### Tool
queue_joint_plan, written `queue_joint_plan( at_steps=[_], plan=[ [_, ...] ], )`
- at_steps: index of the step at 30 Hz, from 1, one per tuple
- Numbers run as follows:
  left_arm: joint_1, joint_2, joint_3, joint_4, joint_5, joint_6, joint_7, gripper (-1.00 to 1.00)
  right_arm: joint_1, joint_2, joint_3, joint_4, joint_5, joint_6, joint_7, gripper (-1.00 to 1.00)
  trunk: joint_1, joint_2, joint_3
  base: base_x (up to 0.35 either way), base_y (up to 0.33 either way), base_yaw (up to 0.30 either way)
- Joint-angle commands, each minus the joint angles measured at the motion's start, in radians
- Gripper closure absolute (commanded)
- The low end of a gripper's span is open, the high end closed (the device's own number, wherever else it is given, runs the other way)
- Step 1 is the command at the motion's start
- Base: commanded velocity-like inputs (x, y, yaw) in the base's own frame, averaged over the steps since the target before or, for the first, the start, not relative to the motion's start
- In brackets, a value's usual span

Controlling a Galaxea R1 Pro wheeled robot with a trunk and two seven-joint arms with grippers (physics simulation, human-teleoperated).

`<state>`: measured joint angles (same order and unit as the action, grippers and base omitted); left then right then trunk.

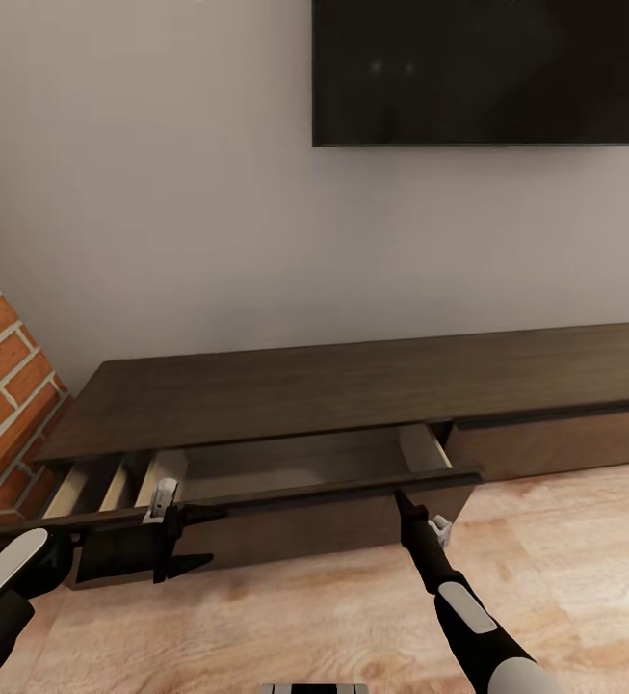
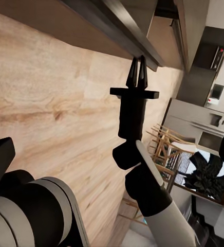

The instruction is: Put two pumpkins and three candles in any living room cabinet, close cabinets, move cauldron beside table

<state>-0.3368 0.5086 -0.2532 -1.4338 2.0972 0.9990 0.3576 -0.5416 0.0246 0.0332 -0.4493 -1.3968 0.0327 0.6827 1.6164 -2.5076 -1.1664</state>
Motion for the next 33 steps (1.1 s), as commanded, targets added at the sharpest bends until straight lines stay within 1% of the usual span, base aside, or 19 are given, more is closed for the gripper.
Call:
queue_joint_plan(
  at_steps=[1,33],
  plan=[
    [-0.001,0.001,-0.001,0.0,0.01,0.0,0.009,-1.0,-0.001,0.0,0.008,-0.009,-0.011,0.007,0.014,1.0,-0.001,-0.001,-0.001,-0.092,0.0,0.0],
    [-0.001,0.001,-0.001,-0.001,0.01,0.0,0.009,-1.0,-0.001,0.0,0.008,-0.009,-0.011,0.009,0.015,1.0,-0.001,-0.001,-0.001,-0.077,0.0,0.0]
  ],
)
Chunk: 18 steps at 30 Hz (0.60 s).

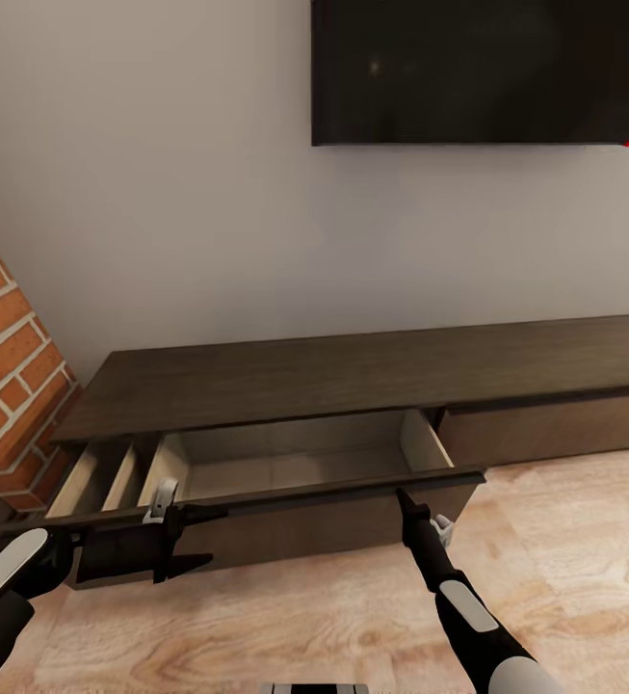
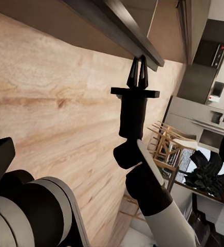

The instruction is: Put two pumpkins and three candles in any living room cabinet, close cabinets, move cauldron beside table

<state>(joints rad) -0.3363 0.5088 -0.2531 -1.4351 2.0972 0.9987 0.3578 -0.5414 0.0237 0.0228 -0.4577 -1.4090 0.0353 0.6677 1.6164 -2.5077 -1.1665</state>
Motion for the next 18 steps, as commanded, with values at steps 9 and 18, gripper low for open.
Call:
queue_joint_plan(
  at_steps=[9,18],
  plan=[
    [-0.001,0.0,-0.002,0.0,0.01,0.0,0.009,-1.0,-0.001,0.001,0.019,-0.001,0.002,0.006,0.03,1.0,-0.001,0.0,-0.001,-0.063,0.0,0.0],
    [-0.001,0.0,-0.002,0.0,0.01,0.0,0.009,-1.0,-0.001,0.001,0.019,-0.001,0.002,0.006,0.029,1.0,-0.001,0.0,-0.001,-0.056,0.0,0.0]
  ],
)
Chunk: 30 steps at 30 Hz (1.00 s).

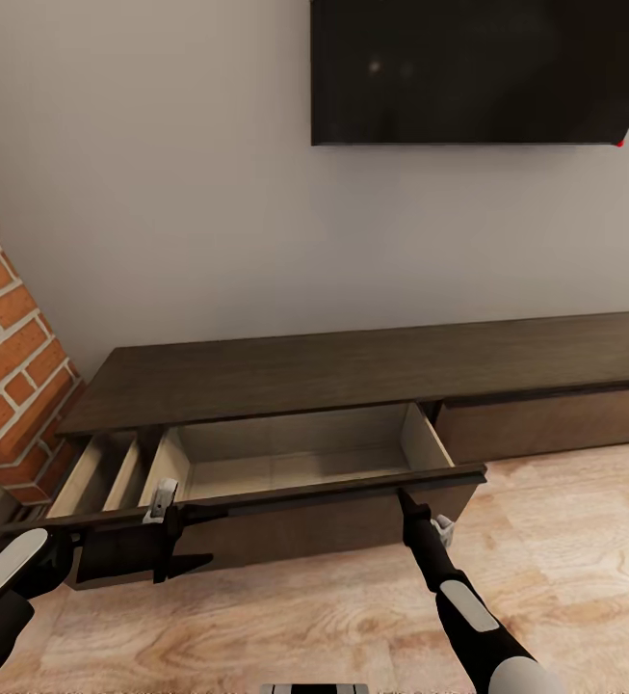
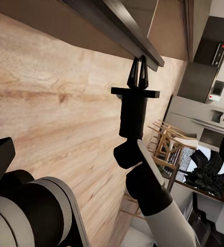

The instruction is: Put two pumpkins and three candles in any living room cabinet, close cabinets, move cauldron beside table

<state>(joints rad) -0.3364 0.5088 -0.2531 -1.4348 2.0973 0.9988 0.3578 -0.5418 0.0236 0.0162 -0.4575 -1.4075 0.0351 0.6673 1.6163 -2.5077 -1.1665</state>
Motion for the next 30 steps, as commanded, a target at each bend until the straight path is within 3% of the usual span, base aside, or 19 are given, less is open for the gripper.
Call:
queue_joint_plan(
  at_steps=[1,30],
  plan=[
    [-0.001,0.001,-0.002,0.0,0.01,0.0,0.009,-1.0,-0.001,0.001,0.025,-0.001,0.001,0.006,0.029,1.0,-0.001,0.0,-0.001,-0.105,0.0,0.0],
    [-0.001,0.001,-0.002,0.0,0.01,0.0,0.009,-1.0,0.0,0.001,0.025,-0.001,0.001,0.006,0.024,1.0,-0.001,0.0,-0.001,-0.034,0.0,0.0]
  ],
)
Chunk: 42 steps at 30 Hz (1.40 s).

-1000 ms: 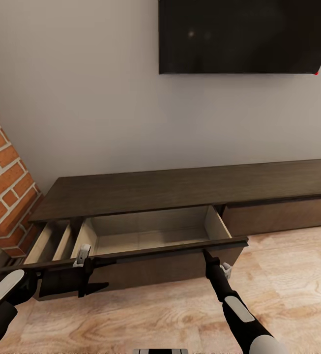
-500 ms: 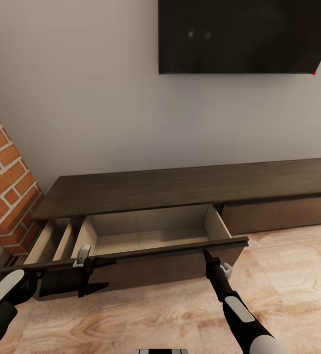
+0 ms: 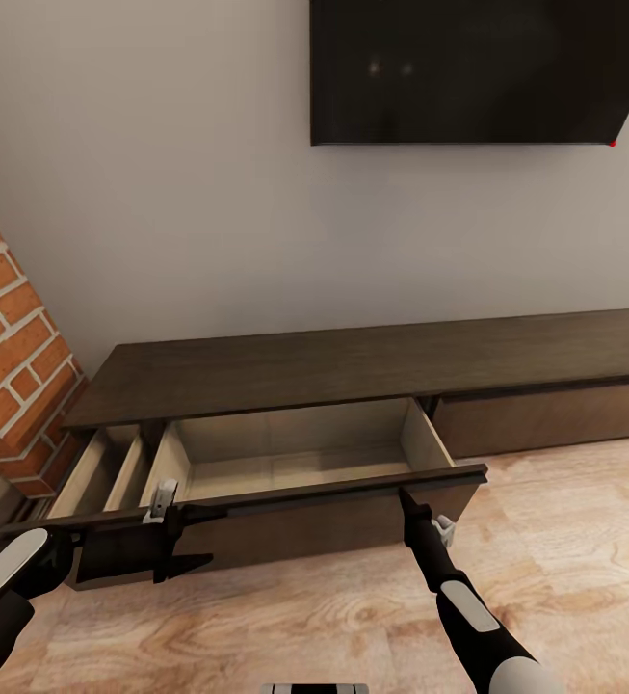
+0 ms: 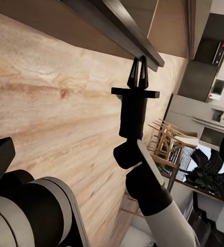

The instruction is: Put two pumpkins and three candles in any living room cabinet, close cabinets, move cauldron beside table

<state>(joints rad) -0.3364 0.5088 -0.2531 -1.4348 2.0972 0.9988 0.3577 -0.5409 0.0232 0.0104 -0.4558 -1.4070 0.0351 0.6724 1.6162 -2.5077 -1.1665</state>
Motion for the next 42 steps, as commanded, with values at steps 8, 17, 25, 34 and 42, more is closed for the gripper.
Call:
queue_joint_plan(
  at_steps=[8,17,25,34,42],
  plan=[
    [-0.001,0.001,-0.002,0.0,0.01,0.0,0.009,-1.0,-0.001,0.0,0.031,-0.003,0.0,0.008,0.019,1.0,0.0,0.0,-0.001,-0.036,0.0,0.0],
    [-0.001,0.001,-0.002,-0.001,0.01,0.0,0.009,-1.0,-0.001,0.0,0.031,-0.003,0.0,0.008,0.018,1.0,0.0,0.0,-0.001,-0.026,0.0,0.0],
    [-0.001,0.001,-0.002,-0.001,0.01,0.0,0.009,-1.0,-0.001,0.0,0.031,-0.003,0.0,0.008,0.018,1.0,0.0,0.0,-0.001,-0.038,0.0,0.0],
    [-0.001,0.001,-0.002,-0.001,0.01,0.0,0.009,-1.0,-0.002,0.0,0.031,-0.003,0.0,0.008,0.019,1.0,0.0,0.0,-0.001,-0.022,0.0,0.0],
    [-0.001,0.001,-0.002,0.0,0.01,0.0,0.009,-1.0,-0.001,-0.003,0.031,-0.003,0.0,0.009,0.019,1.0,0.0,0.0,-0.001,-0.055,0.0,0.0]
  ],
)
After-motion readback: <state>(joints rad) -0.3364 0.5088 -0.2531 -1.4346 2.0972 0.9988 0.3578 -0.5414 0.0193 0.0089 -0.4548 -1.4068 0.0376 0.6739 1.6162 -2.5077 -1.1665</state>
